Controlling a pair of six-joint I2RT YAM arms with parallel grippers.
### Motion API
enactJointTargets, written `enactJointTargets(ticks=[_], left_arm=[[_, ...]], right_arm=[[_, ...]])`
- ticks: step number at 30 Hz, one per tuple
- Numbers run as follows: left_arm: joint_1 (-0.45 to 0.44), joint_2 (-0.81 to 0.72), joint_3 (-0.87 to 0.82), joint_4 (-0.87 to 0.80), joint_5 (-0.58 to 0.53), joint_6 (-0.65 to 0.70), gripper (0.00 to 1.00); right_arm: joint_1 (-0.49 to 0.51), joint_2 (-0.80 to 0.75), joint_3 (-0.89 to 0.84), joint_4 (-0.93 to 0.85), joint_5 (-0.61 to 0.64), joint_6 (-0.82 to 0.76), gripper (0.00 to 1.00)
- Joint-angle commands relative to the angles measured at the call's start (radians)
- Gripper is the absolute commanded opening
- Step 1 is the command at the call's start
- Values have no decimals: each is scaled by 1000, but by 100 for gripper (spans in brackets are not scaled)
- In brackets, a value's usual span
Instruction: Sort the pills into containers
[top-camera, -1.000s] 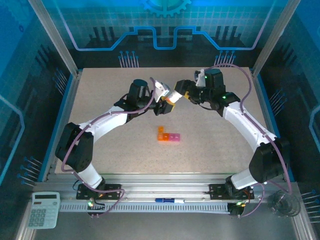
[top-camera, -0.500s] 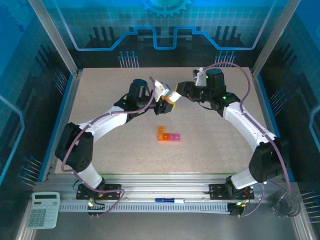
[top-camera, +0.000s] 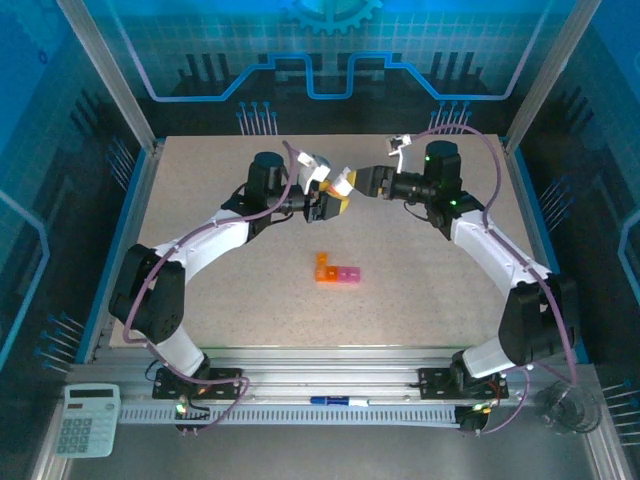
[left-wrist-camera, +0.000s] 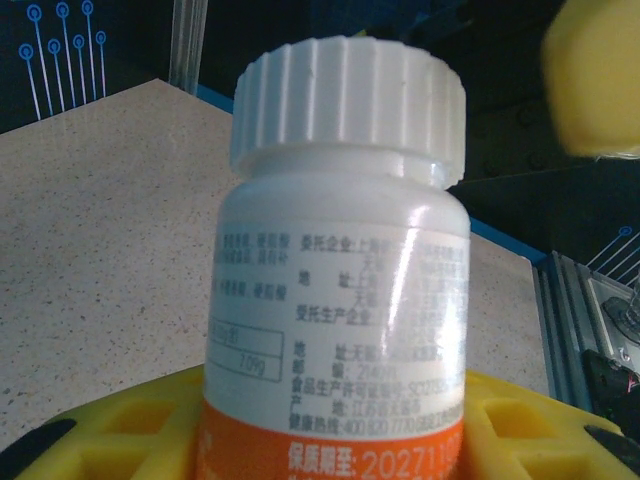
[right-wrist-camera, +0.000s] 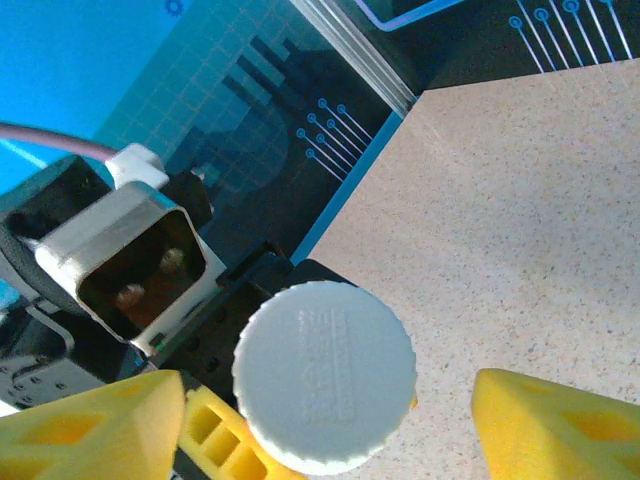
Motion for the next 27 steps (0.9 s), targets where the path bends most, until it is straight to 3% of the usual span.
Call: enactJointTargets(ticks=[1,6,9,17,27], left_arm=[[4,-6,5,-5,-3,40,0],[-14,-11,10,-68,-68,128,0],[-35,-11,18,-110,-127,190,0],[-62,-5,18,-128,-181,238,0],[-70,0,27,-132,-184,241,0]], right_arm=[[-16,-71,-3,16,50,52,80],[-5,-101,5,-148,269,182,80],[10,-93,23,-216,340,237,80],[57,-36,109,-305,358,267,81],[99,13,121,-337,371,266,74]])
